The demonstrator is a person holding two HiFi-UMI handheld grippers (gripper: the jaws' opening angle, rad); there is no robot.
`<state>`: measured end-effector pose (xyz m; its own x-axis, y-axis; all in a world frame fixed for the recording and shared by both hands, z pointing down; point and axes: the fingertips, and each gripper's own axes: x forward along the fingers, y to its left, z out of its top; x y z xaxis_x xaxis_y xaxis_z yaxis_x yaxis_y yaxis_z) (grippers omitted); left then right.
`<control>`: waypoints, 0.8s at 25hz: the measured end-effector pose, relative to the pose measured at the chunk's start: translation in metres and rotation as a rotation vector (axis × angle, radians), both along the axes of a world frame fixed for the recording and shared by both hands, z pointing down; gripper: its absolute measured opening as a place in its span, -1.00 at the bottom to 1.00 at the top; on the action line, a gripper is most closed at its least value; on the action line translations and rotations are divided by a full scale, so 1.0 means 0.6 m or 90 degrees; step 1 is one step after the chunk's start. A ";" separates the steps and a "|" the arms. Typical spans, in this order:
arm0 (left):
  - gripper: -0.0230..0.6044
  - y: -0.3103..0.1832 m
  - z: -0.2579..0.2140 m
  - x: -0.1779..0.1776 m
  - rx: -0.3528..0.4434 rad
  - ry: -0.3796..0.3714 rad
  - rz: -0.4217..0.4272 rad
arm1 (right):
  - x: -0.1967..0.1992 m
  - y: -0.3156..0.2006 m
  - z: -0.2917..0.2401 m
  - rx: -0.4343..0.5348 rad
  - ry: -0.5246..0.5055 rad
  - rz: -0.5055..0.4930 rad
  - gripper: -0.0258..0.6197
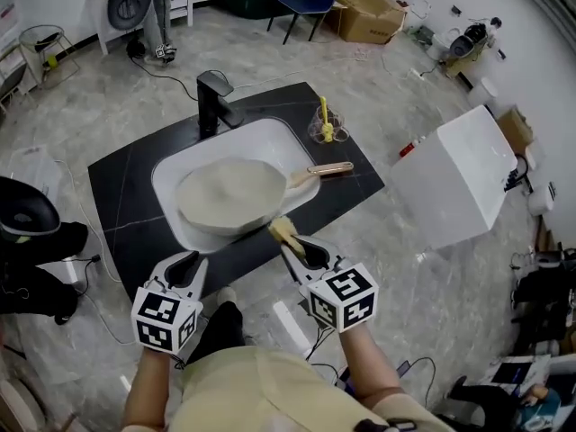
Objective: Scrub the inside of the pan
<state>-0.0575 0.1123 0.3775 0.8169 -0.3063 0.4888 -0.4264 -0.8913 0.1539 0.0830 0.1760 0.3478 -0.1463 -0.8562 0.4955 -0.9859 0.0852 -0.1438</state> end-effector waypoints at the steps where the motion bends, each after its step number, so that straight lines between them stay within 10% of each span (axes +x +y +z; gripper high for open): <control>1: -0.78 -0.015 0.007 0.004 -0.010 -0.001 0.001 | 0.005 -0.020 0.004 -0.010 0.005 -0.004 -0.73; 20: -0.66 -0.185 0.083 0.029 -0.068 -0.007 -0.033 | 0.053 -0.257 0.065 -0.155 0.136 -0.125 -0.73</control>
<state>-0.0400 0.0014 0.4270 0.7963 -0.2929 0.5293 -0.4730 -0.8469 0.2429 0.1150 0.0219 0.3867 -0.1680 -0.6752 0.7182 -0.9641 0.2646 0.0233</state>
